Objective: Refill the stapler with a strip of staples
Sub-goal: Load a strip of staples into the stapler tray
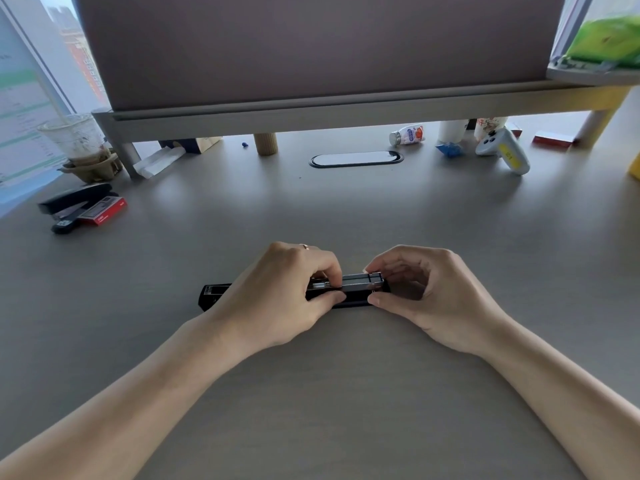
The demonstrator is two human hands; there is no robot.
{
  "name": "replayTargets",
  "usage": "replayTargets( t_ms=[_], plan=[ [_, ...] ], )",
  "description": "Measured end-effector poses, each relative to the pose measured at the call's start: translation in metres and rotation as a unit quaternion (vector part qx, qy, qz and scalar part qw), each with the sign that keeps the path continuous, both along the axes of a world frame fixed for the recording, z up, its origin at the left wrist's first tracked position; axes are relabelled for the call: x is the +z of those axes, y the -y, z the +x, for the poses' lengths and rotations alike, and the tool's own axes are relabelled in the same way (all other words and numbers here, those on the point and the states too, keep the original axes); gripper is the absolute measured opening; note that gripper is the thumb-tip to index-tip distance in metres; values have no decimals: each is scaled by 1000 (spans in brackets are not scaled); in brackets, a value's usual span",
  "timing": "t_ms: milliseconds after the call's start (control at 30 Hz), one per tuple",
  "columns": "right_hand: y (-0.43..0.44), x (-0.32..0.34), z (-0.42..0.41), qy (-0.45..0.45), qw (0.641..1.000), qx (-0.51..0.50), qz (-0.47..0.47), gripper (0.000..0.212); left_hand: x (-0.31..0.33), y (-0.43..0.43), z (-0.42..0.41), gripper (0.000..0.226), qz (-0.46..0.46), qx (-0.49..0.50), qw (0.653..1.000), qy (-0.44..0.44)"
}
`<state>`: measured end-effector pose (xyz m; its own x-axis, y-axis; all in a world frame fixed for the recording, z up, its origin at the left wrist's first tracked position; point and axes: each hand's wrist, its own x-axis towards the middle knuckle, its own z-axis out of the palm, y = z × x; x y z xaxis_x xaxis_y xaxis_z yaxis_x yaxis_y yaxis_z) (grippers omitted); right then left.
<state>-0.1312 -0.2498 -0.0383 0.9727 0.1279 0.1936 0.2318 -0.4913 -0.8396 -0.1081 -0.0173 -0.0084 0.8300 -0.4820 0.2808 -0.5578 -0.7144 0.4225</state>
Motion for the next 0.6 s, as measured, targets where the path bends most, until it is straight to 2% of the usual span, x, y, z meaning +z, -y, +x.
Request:
replayTargets(
  t_ms=[200, 300, 433, 500, 600],
  plan=[
    [1, -1, 1, 3, 1000, 1, 0, 26, 5, 1, 1, 12, 0, -5, 1000, -12],
    [1, -2, 1, 4, 1000, 0, 0, 25, 10, -10, 4, 22, 5, -4, 1000, -18],
    [1, -2, 1, 3, 1000, -6, -13, 24, 23, -48, 15, 40, 90, 5, 990, -105],
    [0, -2, 1, -1, 1000, -8, -22, 24, 27, -61, 17, 34, 130, 9, 983, -130],
    [0, -1, 2, -3, 999, -10, -40, 21, 30, -64, 17, 25, 138, 5, 981, -134]
  ],
)
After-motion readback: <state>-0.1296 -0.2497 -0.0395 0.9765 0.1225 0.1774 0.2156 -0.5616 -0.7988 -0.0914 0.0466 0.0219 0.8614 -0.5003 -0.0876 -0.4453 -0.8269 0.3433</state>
